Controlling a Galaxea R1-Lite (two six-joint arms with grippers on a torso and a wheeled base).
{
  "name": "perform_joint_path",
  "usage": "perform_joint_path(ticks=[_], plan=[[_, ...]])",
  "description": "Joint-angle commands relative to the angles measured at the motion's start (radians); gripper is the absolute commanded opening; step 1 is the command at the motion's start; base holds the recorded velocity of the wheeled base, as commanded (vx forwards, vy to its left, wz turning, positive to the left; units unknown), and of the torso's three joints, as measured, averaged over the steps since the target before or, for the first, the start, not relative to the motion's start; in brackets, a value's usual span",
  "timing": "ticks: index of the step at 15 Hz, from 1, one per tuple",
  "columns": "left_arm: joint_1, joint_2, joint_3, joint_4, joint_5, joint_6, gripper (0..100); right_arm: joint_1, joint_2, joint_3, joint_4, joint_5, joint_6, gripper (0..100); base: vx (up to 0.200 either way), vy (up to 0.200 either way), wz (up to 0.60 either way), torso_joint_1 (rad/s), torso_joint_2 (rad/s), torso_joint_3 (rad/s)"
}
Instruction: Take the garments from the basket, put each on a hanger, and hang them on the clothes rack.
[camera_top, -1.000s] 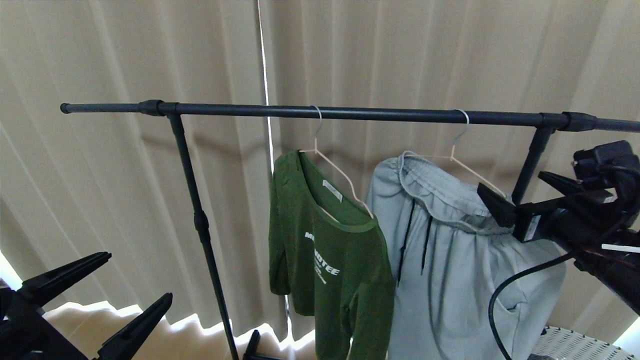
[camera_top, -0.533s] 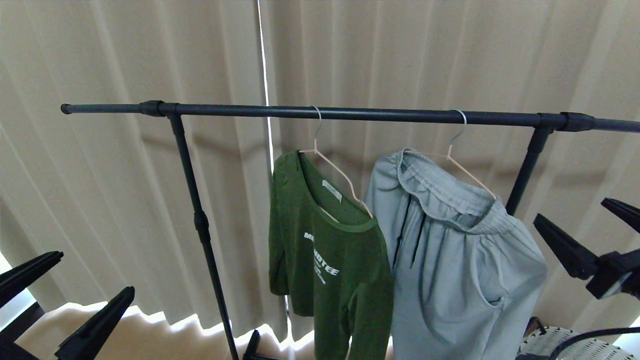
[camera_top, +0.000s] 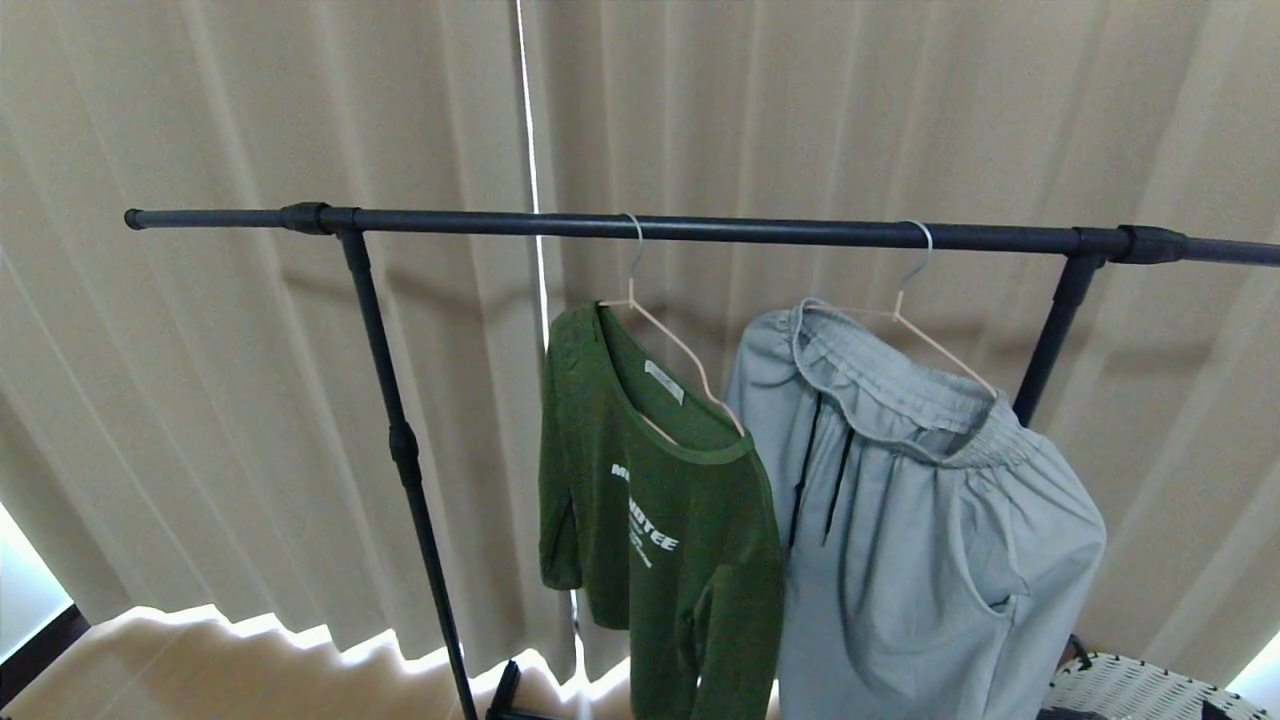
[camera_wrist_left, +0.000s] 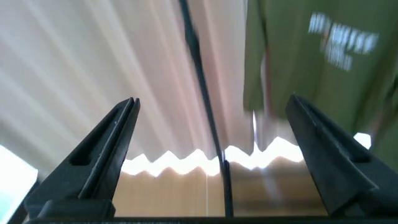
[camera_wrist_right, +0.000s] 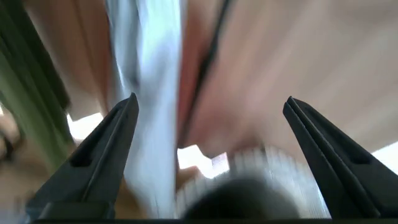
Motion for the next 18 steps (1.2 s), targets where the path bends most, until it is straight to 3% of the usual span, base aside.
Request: perform_joint_path(ticks=[1,5,7,10,13,15,16,17,18], plan=[[-0.017,-0.162,-0.012,0.127,0.002,-0.006,100,-0.129,-0.271,-0.076,0.271,-0.004,0.0,100,0.0,0.0,0.0,0.0,0.0,0.0],[0.044,-0.165,-0.006,0.136,0.07,-0.087,100,-0.155,-0.421,-0.068,0.381,-0.006,-0.001,100,0.0,0.0,0.0,0.0,0.0,0.0],[0.092,-0.2,-0.001,0.133,0.064,-0.11,100,-0.145,-0.487,-0.044,0.4,-0.006,-0.001,100,0.0,0.0,0.0,0.0,0.0,0.0],[0.092,-0.219,0.05,0.06,0.033,-0.136,100,-0.122,-0.535,-0.032,0.383,-0.001,0.014,100,0.0,0.0,0.0,0.0,0.0,0.0],[0.092,-0.219,0.062,0.052,-0.113,-0.138,100,-0.122,-0.535,0.07,0.18,0.007,0.033,100,0.0,0.0,0.0,0.0,0.0,0.0],[0.084,-0.225,0.062,0.049,-0.153,-0.142,100,-0.122,-0.535,0.152,0.001,0.033,0.026,100,0.0,0.0,0.0,0.0,0.0,0.0],[0.073,-0.228,0.062,0.049,-0.16,-0.144,100,-0.122,-0.535,0.169,-0.03,0.045,0.026,100,0.0,0.0,0.0,0.0,0.0,0.0],[-0.003,-0.262,0.06,0.05,-0.174,-0.139,100,-0.122,-0.535,0.197,-0.076,0.079,0.034,100,0.0,0.0,0.0,0.0,0.0,0.0],[0.004,-0.265,0.06,0.05,-0.177,-0.139,100,-0.122,-0.535,0.198,-0.074,0.083,0.042,100,0.0,0.0,0.0,0.0,0.0,0.0]])
